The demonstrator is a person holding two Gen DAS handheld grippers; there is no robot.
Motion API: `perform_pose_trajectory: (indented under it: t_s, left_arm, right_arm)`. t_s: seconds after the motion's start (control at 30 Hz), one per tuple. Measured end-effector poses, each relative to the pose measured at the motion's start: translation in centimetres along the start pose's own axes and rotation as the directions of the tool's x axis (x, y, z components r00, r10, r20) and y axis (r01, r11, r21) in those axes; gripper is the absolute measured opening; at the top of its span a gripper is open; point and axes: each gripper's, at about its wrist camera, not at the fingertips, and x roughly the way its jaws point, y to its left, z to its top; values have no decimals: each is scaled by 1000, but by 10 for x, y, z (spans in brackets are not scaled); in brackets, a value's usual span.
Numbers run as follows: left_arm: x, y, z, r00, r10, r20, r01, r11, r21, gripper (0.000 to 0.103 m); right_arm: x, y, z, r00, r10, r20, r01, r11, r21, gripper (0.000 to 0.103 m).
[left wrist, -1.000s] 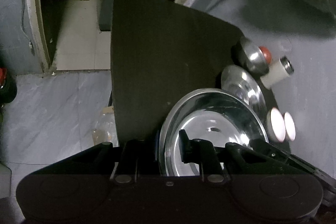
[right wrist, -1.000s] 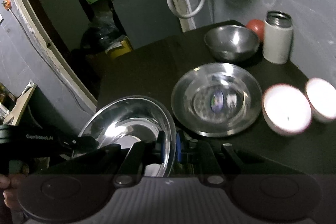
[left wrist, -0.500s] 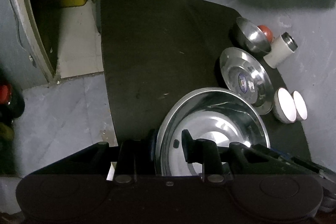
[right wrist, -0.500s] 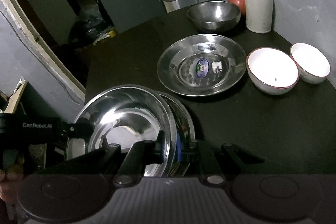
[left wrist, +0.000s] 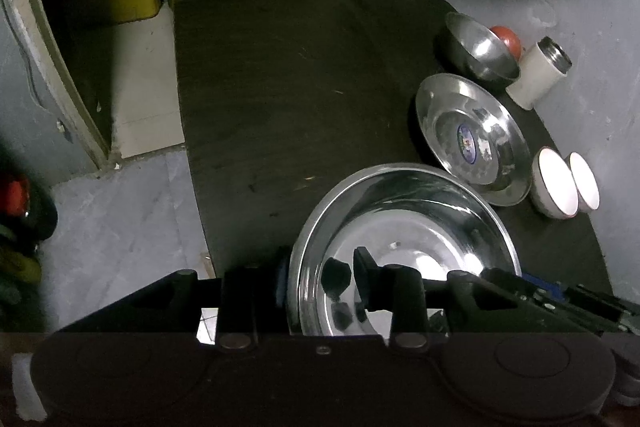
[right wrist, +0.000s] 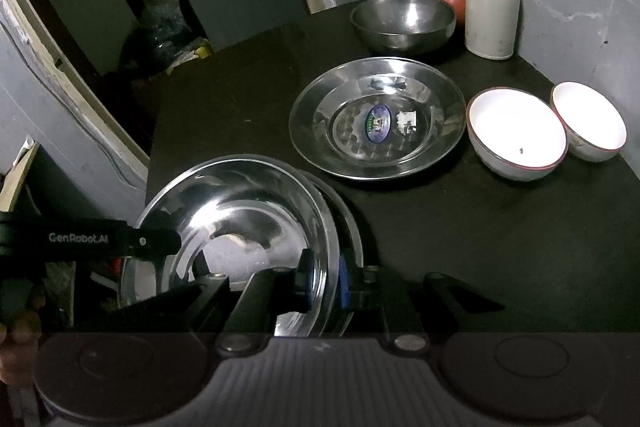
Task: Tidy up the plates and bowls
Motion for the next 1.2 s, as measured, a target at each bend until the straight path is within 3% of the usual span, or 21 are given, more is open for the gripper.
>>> perform_pose_trajectory:
  t_s: [0.4, 1.03, 1.2]
  left_arm:
    - [6, -1, 1, 1000, -7, 5, 7, 1000, 5, 42]
    - [12, -1, -4, 1000, -7, -4, 6, 1000, -9, 42]
    - [7, 1, -2, 1000, -1, 7, 1, 1000, -17, 54]
  right_arm:
    - [5, 2, 4, 1000, -18, -3, 18, 1000, -13, 20]
    - [6, 6, 5, 999, -51, 11, 52, 997, -55, 31]
    - [6, 1, 4, 999, -50, 8, 50, 998, -40, 32]
